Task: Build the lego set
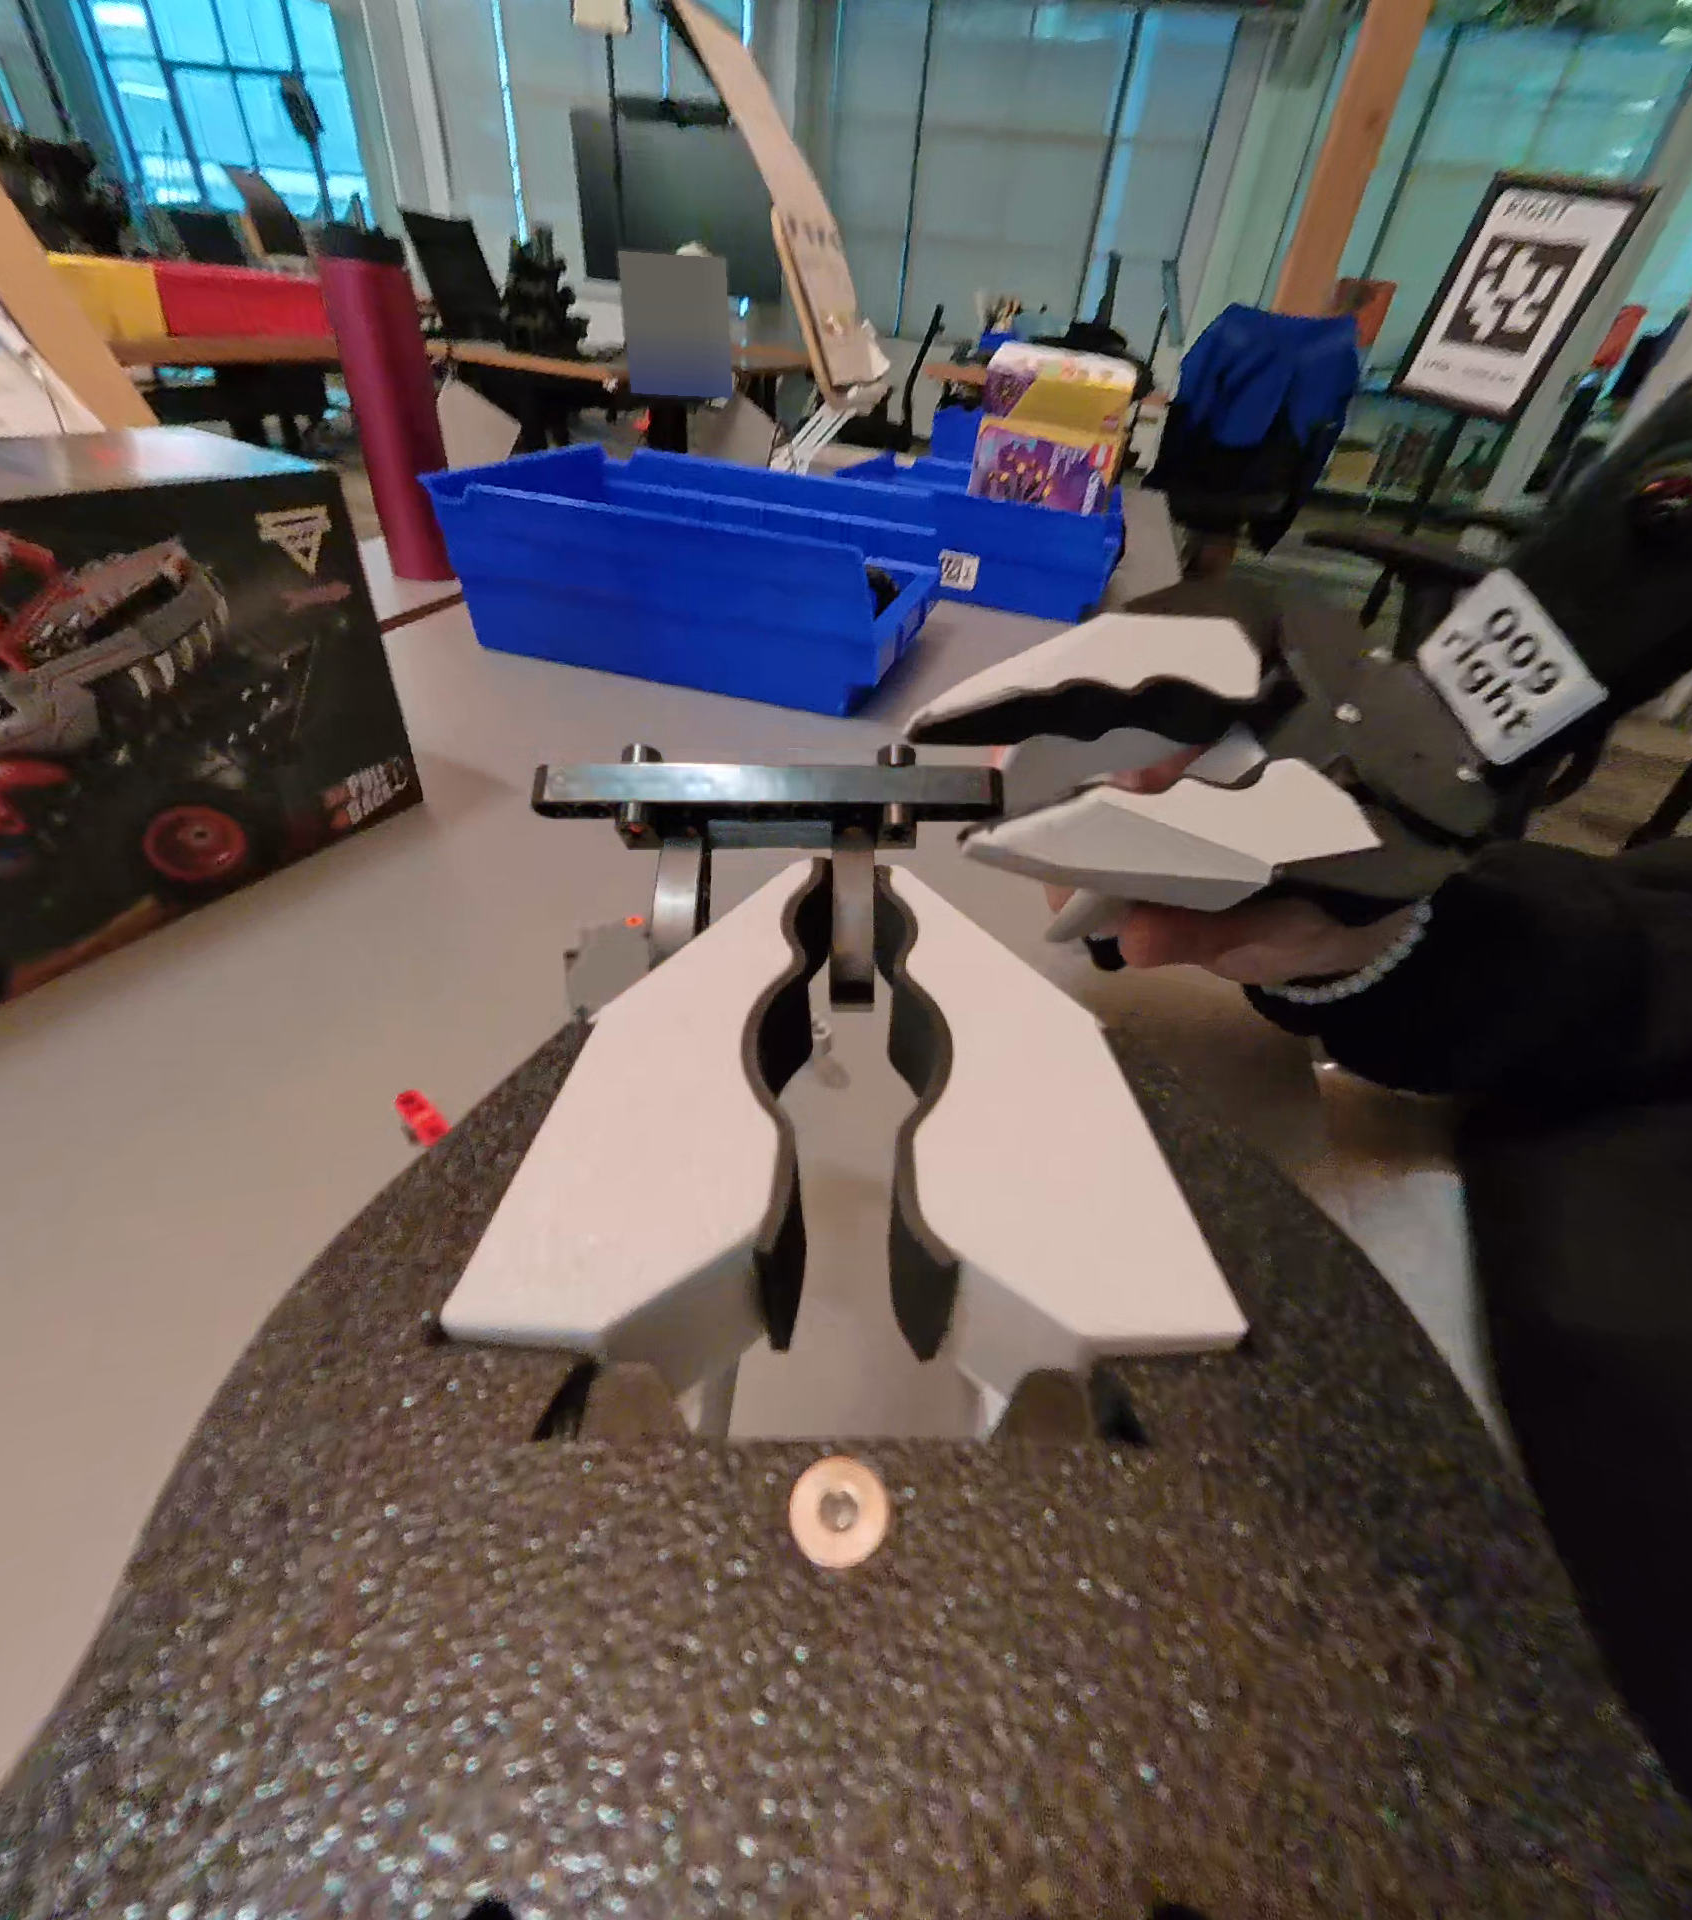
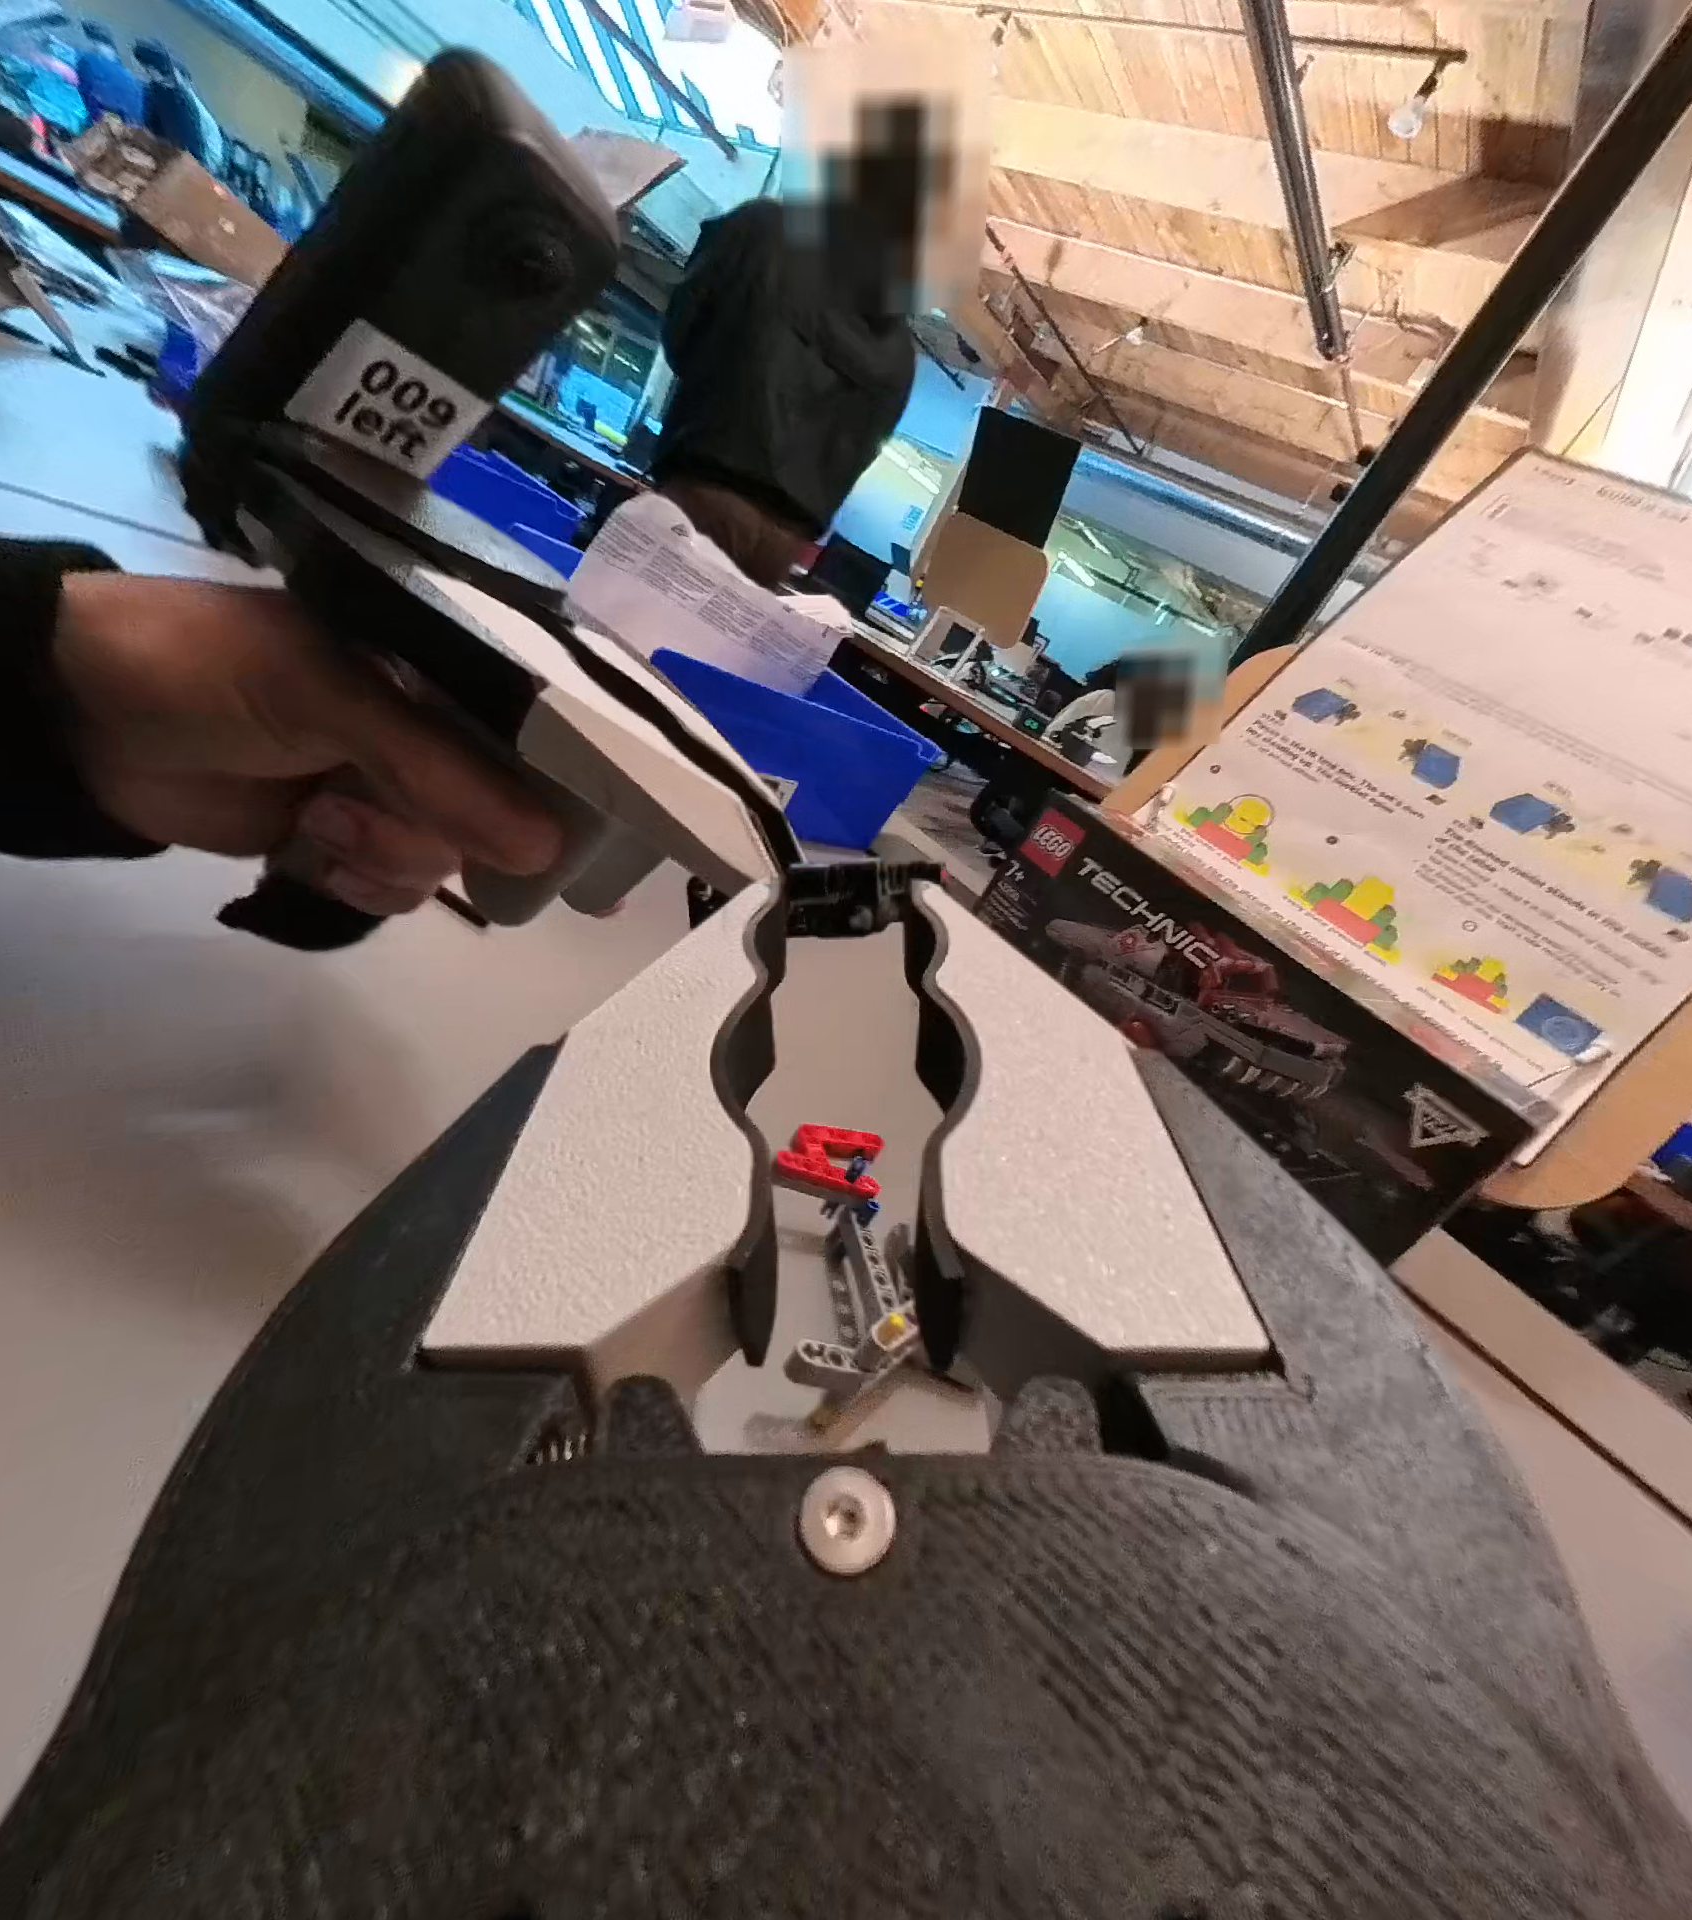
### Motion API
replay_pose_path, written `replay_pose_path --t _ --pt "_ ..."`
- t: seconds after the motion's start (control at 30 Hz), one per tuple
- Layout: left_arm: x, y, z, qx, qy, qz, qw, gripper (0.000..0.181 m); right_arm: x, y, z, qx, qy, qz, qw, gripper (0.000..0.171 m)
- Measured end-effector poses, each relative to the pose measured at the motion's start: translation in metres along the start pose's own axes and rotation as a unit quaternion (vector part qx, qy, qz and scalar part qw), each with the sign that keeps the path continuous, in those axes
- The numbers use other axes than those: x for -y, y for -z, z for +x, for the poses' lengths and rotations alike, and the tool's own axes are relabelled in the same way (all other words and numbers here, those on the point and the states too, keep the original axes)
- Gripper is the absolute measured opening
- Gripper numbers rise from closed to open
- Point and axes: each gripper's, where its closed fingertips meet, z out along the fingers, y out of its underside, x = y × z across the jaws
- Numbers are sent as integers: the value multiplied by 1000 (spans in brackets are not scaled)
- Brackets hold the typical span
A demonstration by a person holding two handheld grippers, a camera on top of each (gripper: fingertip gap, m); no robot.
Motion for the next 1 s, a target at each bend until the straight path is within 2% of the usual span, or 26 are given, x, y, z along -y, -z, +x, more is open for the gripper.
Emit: replay_pose_path --t 0.17,0.23,0.37,0.43,0.6,0.7,0.77,0.9,1.0 --pt "-10 -3 -5 32 -39 -47 998 5 -7 -1 -6 -1 58 -23 998 8" --pt "-14 -3 -7 48 -66 -66 994 5 -9 -2 -7 -5 74 -27 997 8" --pt "-22 -3 -11 78 -124 -108 983 6 -15 -5 -7 19 42 -43 998 9" --pt "-25 -2 -12 80 -143 -123 979 6 -15 -6 -6 31 17 -39 999 14" --pt "-38 -7 -8 81 -164 -166 969 5 -6 -8 1 23 -4 -12 1000 3" --pt "-43 -10 -7 80 -173 -173 966 5 -17 -5 -2 35 -4 -36 999 8" --pt "-47 -9 -11 87 -195 -182 960 5 -22 0 4 29 -34 -50 998 11" --pt "-41 -9 -10 98 -261 -164 946 5 -36 0 8 58 -174 -94 979 26" --pt "-34 -11 -6 111 -338 -152 922 6 -46 -6 8 64 -225 -111 966 31"
